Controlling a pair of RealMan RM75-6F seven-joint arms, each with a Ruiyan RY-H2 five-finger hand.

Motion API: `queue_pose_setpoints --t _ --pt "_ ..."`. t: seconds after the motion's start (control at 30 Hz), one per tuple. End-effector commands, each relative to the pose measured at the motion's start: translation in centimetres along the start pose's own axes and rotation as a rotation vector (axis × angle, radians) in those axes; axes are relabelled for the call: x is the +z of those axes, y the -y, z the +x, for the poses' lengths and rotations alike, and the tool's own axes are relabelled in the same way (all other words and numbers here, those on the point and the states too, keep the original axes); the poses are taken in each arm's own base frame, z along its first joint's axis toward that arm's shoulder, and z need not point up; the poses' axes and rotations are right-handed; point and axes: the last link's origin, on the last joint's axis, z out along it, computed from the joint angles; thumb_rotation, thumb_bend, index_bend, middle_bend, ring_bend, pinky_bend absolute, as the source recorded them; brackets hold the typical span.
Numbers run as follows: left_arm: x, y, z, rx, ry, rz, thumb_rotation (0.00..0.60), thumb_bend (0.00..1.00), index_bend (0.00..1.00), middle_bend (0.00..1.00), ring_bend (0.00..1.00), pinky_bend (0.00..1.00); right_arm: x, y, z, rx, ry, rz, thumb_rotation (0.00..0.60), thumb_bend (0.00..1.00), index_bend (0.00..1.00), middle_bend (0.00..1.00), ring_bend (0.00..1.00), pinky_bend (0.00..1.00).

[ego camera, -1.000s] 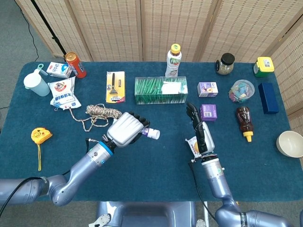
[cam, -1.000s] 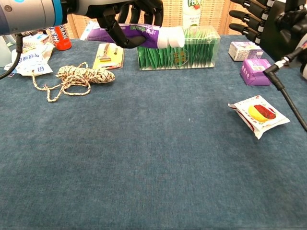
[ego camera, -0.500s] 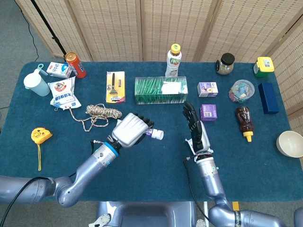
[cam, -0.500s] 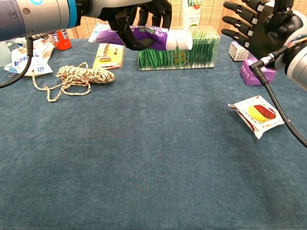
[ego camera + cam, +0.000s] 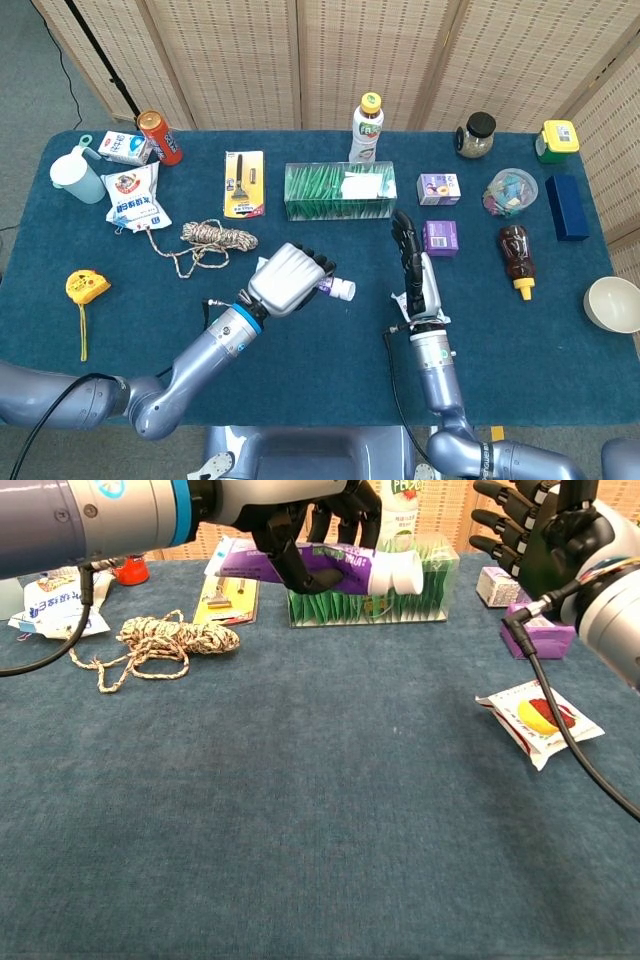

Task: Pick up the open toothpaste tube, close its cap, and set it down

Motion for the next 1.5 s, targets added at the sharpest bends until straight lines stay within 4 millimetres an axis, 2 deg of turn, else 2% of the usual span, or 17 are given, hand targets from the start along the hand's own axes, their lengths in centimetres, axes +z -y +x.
queue_pose_setpoints --t 0.03,0.63,1.5 --pt "0.3 -0.3 0.0 -0.004 -0.002 0.01 0.6 0.57 0.49 0.5 0.5 0.53 0.1 0.0 -0.1 -0.014 -0.012 0.012 0.0 0.0 0.0 0.0 0.0 0.0" --pt "2.2 -1.2 -0.1 -0.026 0.002 0.049 0.6 0.57 0.5 0.51 0.5 0.53 0.2 -0.3 -0.8 -0.034 -0.025 0.026 0.0 0.0 0.0 0.0 0.0 0.0" --pt "2.4 -1.4 -0.2 -0.025 0.004 0.054 0.6 0.57 0.5 0.51 0.51 0.54 0.7 -0.7 -3.6 -0.007 0.008 0.02 0.0 0.0 0.0 0.0 0.0 0.0"
